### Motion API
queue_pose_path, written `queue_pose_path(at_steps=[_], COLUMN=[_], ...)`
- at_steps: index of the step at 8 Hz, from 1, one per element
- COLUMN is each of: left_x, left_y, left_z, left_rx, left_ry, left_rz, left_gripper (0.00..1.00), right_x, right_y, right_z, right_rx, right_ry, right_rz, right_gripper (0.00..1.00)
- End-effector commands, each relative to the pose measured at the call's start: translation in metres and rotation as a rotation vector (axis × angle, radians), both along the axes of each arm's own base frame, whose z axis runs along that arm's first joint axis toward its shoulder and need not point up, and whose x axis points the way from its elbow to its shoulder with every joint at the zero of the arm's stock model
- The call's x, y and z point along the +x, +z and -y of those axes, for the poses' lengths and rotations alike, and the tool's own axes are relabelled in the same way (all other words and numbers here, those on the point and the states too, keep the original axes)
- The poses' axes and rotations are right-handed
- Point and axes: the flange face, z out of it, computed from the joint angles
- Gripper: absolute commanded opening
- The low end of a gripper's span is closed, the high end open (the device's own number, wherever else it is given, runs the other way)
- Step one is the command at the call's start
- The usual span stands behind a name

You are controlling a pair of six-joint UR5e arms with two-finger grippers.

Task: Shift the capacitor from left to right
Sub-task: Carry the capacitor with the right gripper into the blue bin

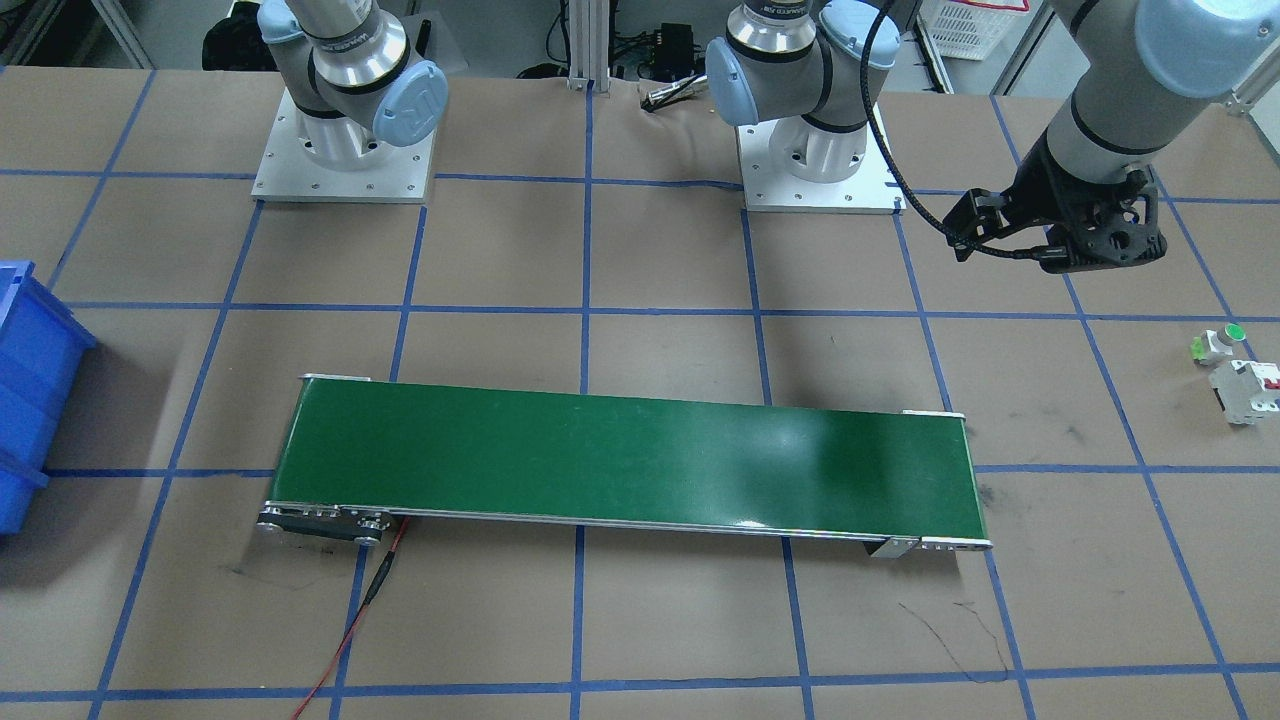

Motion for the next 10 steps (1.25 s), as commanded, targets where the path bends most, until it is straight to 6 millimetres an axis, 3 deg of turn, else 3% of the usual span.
queue_pose_path(at_steps=[1,2,3,4,5,6,7,8,10], left_x=[-0.003,-0.003,-0.003,-0.003,-0.003,-0.003,-0.003,-0.004,-0.004], left_y=[0.005,0.006,0.006,0.005,0.003,0.003,0.002,0.004,0.004], left_z=[-0.006,-0.007,-0.007,-0.007,-0.006,-0.005,-0.006,-0.006,-0.009], left_rx=[0.000,0.002,0.002,0.001,0.002,0.004,0.007,0.005,0.016], left_ry=[0.029,0.026,0.026,0.028,0.029,0.029,0.032,0.032,0.029], left_rz=[-0.005,0.003,0.002,-0.004,-0.006,-0.007,-0.009,-0.007,-0.003], left_gripper=[1.00,1.00,1.00,1.00,1.00,1.00,1.00,1.00,1.00], right_x=[-0.073,-0.073,-0.074,-0.074,-0.075,-0.073,-0.063,-0.040,0.042], right_y=[-0.080,-0.100,-0.102,-0.101,-0.099,-0.081,-0.034,0.010,0.088], right_z=[0.002,0.001,-0.001,-0.001,-0.001,-0.004,-0.012,-0.021,-0.030], right_rx=[-0.051,-0.029,-0.024,-0.027,-0.029,-0.043,-0.088,-0.108,-0.158], right_ry=[0.113,0.106,0.104,0.109,0.114,0.128,0.133,0.143,0.161], right_rz=[0.010,0.035,0.038,0.037,0.036,0.014,-0.028,-0.021,0.041], right_gripper=[0.00,0.00,0.12,0.65,0.98,1.00,1.00,1.00,1.00])
